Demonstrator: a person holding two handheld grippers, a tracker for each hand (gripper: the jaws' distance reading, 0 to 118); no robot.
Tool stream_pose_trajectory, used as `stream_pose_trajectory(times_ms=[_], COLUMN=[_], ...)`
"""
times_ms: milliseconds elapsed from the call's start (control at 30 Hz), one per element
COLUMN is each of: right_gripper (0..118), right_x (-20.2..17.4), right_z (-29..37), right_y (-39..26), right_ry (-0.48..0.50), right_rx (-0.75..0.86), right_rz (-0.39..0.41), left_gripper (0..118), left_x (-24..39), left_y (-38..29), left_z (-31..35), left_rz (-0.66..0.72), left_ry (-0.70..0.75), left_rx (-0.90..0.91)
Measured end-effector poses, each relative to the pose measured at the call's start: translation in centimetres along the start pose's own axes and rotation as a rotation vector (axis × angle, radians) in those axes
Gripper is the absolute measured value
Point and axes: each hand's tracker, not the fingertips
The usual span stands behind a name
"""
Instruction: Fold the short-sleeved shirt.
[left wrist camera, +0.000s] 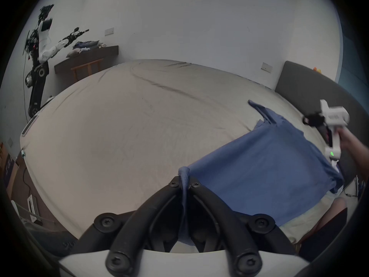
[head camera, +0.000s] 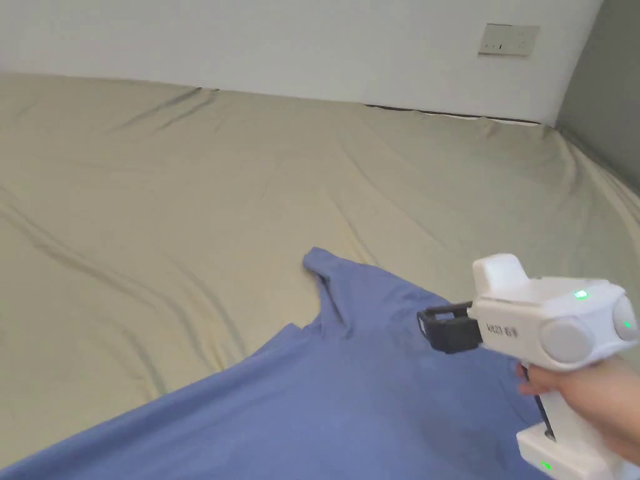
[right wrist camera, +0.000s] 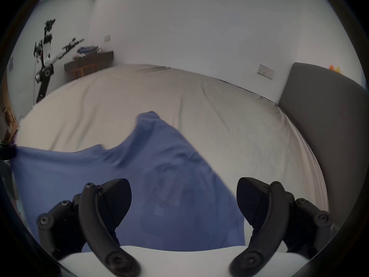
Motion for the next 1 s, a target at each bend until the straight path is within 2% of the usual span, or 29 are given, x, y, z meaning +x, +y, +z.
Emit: stream_pose_trajectory(times_ms=[67,167,233,267,300,333,367,400,433,467,500,600,700,867,933,1000], right_gripper=[108,102,92,82,80,77,62,21,3,3,3,3,3,3,3,3], right_x=[0.9,1.5,1.2,1.0,0.8,0.8,0.6,0.7,0.8,0.9,-0.1,-0.6,0.6,3.4,3.9,5.1], right_z=[-5.0,-10.0,-11.8,-12.6,-13.2,-12.5,-11.7,-11.4,-10.8,-10.4,-8.6,-4.8,1.4,15.9,21.7,26.8], right_y=[1.3,1.7,1.3,0.8,0.2,-0.1,-0.1,-0.3,-0.6,-0.8,-0.9,-0.8,0.6,3.8,4.9,5.4], right_ry=[-0.026,0.007,0.022,0.037,0.055,0.023,0.024,0.045,0.021,0.042,0.022,-0.006,0.015,-0.066,-0.122,-0.132], right_rx=[-0.053,-0.072,-0.093,-0.126,-0.183,-0.112,-0.089,-0.099,-0.085,-0.088,-0.099,-0.067,0.013,0.165,0.237,0.276], right_rz=[0.003,-0.043,-0.06,-0.06,-0.057,-0.102,-0.13,-0.135,-0.122,-0.132,-0.128,-0.053,-0.113,-0.08,-0.101,-0.151], left_gripper=[1,1,1,1,1,1,1,1,1,1,1,1,1,1,1,1], left_x=[0.1,0.1,0.0,0.1,0.2,0.0,0.0,0.0,0.1,-0.3,-0.5,-1.0,-1.0,-0.1,0.3,0.9], left_y=[0.0,0.3,0.4,0.4,0.4,0.3,0.3,0.4,0.4,0.3,0.4,0.7,1.6,4.4,6.0,8.4], left_z=[-0.6,-1.1,-1.5,-1.8,-2.0,-2.3,-2.4,-2.4,-2.3,-2.2,-1.9,-0.6,1.3,5.7,7.3,9.0], left_rz=[0.0,0.025,0.023,0.01,0.001,-0.002,-0.004,-0.005,0.002,0.005,0.012,0.029,0.018,-0.018,-0.025,-0.039], left_ry=[0.0,0.004,0.011,0.011,0.014,0.016,0.014,0.013,0.009,0.002,0.0,-0.009,-0.021,-0.062,-0.078,-0.093], left_rx=[-0.029,-0.05,-0.05,-0.054,-0.057,-0.064,-0.067,-0.066,-0.061,-0.055,-0.049,-0.013,0.036,0.172,0.235,0.277])
